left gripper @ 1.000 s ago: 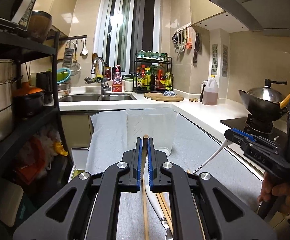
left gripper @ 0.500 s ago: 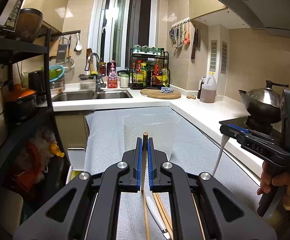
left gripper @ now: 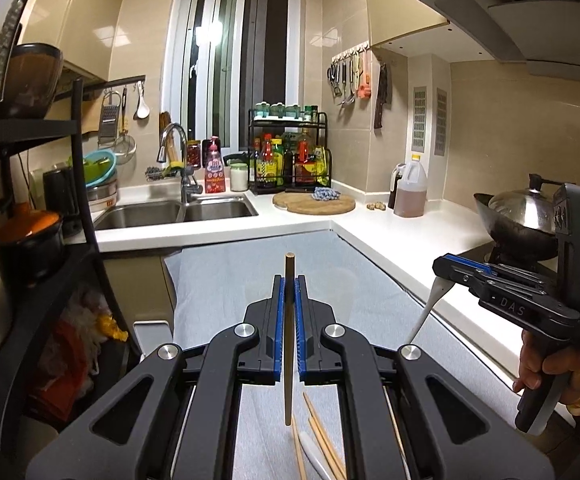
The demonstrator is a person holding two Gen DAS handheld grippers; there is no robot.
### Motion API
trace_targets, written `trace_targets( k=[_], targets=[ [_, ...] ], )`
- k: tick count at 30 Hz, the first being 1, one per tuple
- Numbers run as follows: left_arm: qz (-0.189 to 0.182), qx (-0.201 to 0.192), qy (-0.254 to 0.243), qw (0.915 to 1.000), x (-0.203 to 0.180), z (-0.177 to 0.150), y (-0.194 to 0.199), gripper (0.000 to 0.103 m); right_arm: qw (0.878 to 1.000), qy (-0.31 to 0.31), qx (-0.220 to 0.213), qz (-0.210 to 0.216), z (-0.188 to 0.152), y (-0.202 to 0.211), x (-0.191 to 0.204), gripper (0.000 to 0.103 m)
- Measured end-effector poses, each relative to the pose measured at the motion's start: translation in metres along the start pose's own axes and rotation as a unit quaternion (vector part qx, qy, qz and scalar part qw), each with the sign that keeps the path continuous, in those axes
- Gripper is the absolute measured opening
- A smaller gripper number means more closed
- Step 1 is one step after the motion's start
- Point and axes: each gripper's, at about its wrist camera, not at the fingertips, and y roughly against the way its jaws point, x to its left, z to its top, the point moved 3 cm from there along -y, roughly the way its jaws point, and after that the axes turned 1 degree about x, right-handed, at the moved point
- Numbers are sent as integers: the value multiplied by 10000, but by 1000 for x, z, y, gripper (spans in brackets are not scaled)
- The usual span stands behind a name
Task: Organize utensils
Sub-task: 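Carry the chopstick and spoon over the clear plastic holder with both tools, then open the right tool to drop the spoon while the left tool releases the chopstick into the holder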
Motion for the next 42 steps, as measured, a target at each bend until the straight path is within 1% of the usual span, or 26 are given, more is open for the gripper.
trace_targets(
  k=[5, 12, 17, 21, 25, 28, 30, 36, 38, 42],
  targets=[
    [25, -82, -95, 9999, 0, 15, -5, 5, 9999, 95, -5, 46, 10, -5, 4, 11],
    [-2, -38, -112, 9999, -1, 18, -12, 5, 9999, 8, 53, 116, 11, -10, 1, 10],
    [-71, -87, -171, 9998, -4, 31, -9, 5, 9997, -12, 3, 244, 29, -5, 2, 10],
    [-111, -261, -231, 9993, -6, 60, -5, 5, 9992, -8, -77, 380, 56, -1, 7, 10],
    [-131, -560, -347, 9977, -9, 98, -1, 5, 9982, -23, -268, 533, 86, 1, 16, 10],
    [-90, -677, -478, 9965, -15, 115, -7, 5, 9972, 13, -451, 602, 105, -1, 22, 10],
    [-79, -698, -507, 9962, -17, 121, -14, 5, 9964, 52, -560, 632, 115, -5, 26, 10],
    [-93, -702, -421, 9966, -16, 125, -37, 5, 9949, 72, -713, 713, 132, -26, 35, 10],
    [-73, -658, -384, 9971, -13, 122, -48, 5, 9945, 32, -726, 757, 131, -36, 34, 10],
    [-61, -549, -247, 9982, -5, 109, -68, 5, 9954, -114, -584, 745, 120, -62, 29, 10]
  ],
)
